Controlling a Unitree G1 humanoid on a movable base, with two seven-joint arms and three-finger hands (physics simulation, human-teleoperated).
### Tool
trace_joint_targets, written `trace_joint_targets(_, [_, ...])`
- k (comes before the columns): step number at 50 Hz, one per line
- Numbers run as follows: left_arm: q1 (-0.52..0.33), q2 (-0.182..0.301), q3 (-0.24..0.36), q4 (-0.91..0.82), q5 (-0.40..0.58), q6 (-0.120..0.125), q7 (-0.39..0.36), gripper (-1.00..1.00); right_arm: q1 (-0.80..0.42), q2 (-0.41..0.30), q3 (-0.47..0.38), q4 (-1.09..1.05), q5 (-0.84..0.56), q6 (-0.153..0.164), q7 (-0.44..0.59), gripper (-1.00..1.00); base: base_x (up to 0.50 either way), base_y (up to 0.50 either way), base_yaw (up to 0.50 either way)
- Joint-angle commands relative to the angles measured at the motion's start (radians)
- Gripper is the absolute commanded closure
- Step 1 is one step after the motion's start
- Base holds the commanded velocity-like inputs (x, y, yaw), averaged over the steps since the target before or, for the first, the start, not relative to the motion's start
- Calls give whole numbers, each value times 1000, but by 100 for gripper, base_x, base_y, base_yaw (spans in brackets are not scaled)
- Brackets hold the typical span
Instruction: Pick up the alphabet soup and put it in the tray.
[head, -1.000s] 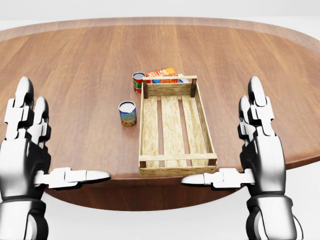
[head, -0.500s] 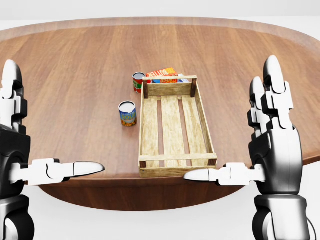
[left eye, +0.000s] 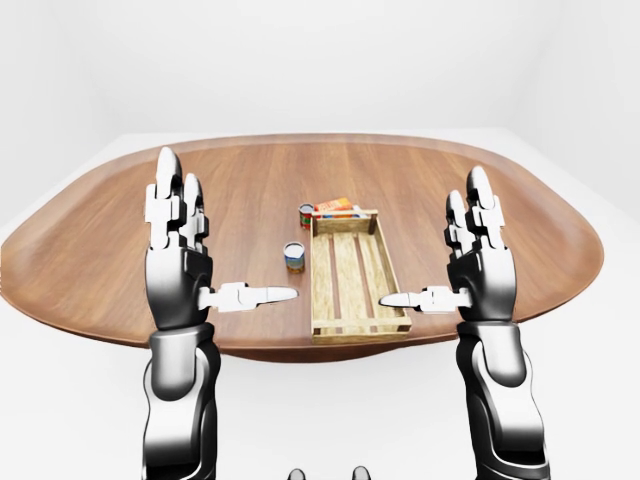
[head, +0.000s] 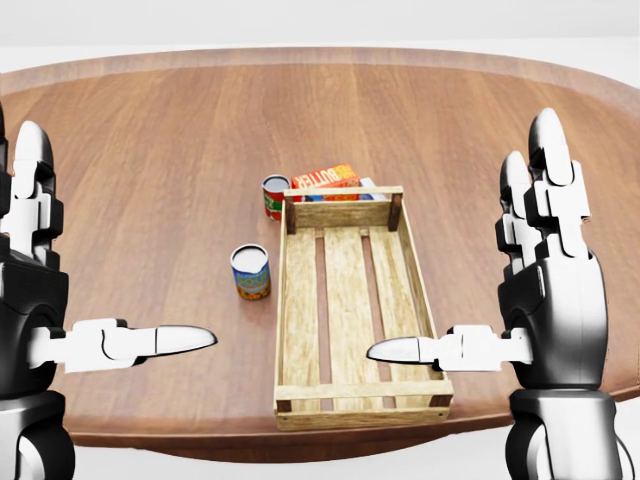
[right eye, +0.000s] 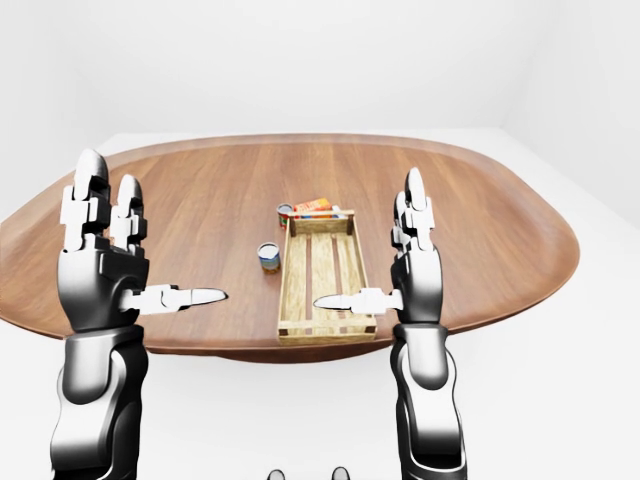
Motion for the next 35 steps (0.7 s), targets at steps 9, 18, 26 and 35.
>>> trace_joint_targets(9, [11, -6, -13, 1, 2, 0, -14, -100, 2, 1, 5, 3, 2, 0, -2, -100, 50, 0, 0])
trace_joint_targets(18, [12, -6, -12, 2, 0, 0, -13, -100, 2, 1, 3, 10, 3, 0, 0, -100, 50, 0, 0])
trace_joint_targets(26, [11, -5, -9, 5, -3, 0, -13, -100, 1, 1, 2, 14, 5, 0, 1, -100, 50, 0, 0])
trace_joint_targets(35, [10, -4, -5, 9, -8, 0, -13, -100, 1, 2, 4, 14, 4, 0, -1, -100, 50, 0, 0])
